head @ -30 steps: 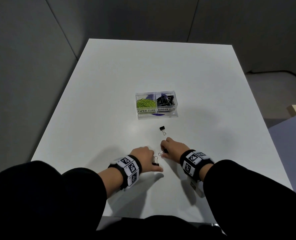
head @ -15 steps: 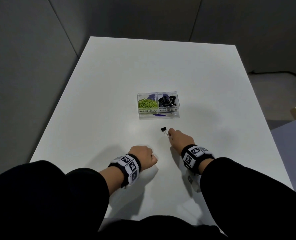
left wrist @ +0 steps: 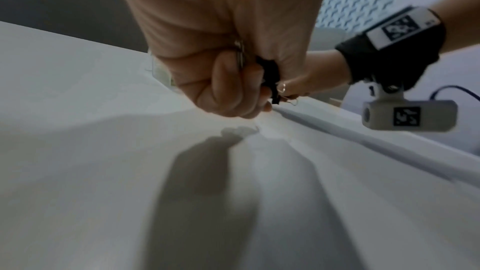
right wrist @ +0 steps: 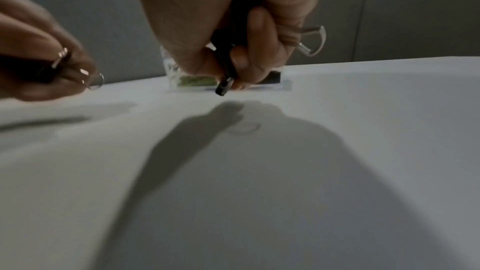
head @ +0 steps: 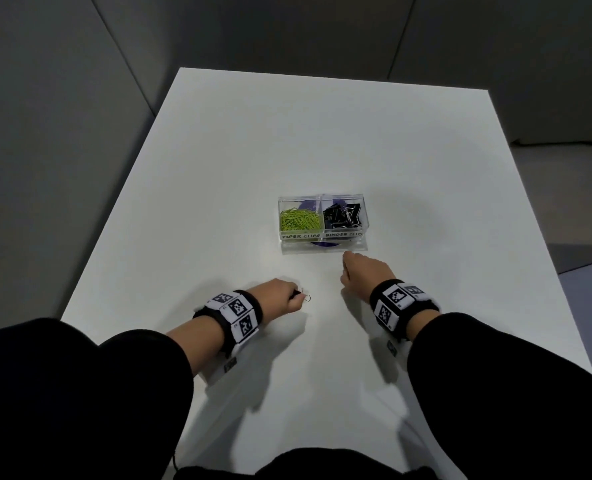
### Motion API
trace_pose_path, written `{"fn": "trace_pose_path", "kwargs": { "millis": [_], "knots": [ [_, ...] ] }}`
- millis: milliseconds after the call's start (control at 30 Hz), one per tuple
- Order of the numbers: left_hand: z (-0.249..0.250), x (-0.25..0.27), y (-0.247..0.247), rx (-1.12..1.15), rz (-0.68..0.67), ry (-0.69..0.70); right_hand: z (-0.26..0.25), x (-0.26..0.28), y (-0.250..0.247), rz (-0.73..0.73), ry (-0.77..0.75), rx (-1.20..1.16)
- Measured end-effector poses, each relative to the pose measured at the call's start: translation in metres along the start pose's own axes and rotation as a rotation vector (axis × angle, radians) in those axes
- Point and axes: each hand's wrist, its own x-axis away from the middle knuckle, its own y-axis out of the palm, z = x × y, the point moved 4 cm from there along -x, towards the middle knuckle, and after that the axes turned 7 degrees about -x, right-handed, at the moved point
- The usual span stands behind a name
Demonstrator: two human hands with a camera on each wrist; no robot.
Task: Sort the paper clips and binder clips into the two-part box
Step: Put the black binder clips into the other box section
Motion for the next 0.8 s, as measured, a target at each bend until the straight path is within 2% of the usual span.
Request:
{"fn": "trace_pose_path", "kwargs": {
  "millis": [133, 233, 333, 467, 567, 633, 800],
  "knots": [
    [-0.005, -0.017, -0.037, 0.038, 0.105, 0.040, 0.004, -0.011, -0.048, 0.220, -0.055, -0.160],
    [-0.007, -0.028, -0.069, 0.016, 0.181, 0.075, -0.006, -0.030, -0.077, 0.342, -0.153, -0.148],
    [-0.009, -0.039, -0.097, 0.012, 0.263, 0.096, -0.017, -0.058, -0.087, 0.340, -0.177, -0.086],
    [-0.011, -0.054, -0.115, -0.001, 0.298, 0.110, -0.022, -0.078, -0.082, 0.225, -0.182, -0.024],
    [-0.011, -0.063, -0.117, -0.004, 0.297, 0.117, -0.019, -0.074, -0.082, 0.193, -0.186, -0.015],
    [-0.009, -0.068, -0.117, -0.024, 0.296, 0.136, -0.016, -0.063, -0.087, 0.226, -0.210, -0.033],
    [0.007, -0.081, -0.118, -0.070, 0.266, 0.157, 0.005, -0.001, -0.102, 0.451, -0.339, -0.025]
  ]
}}
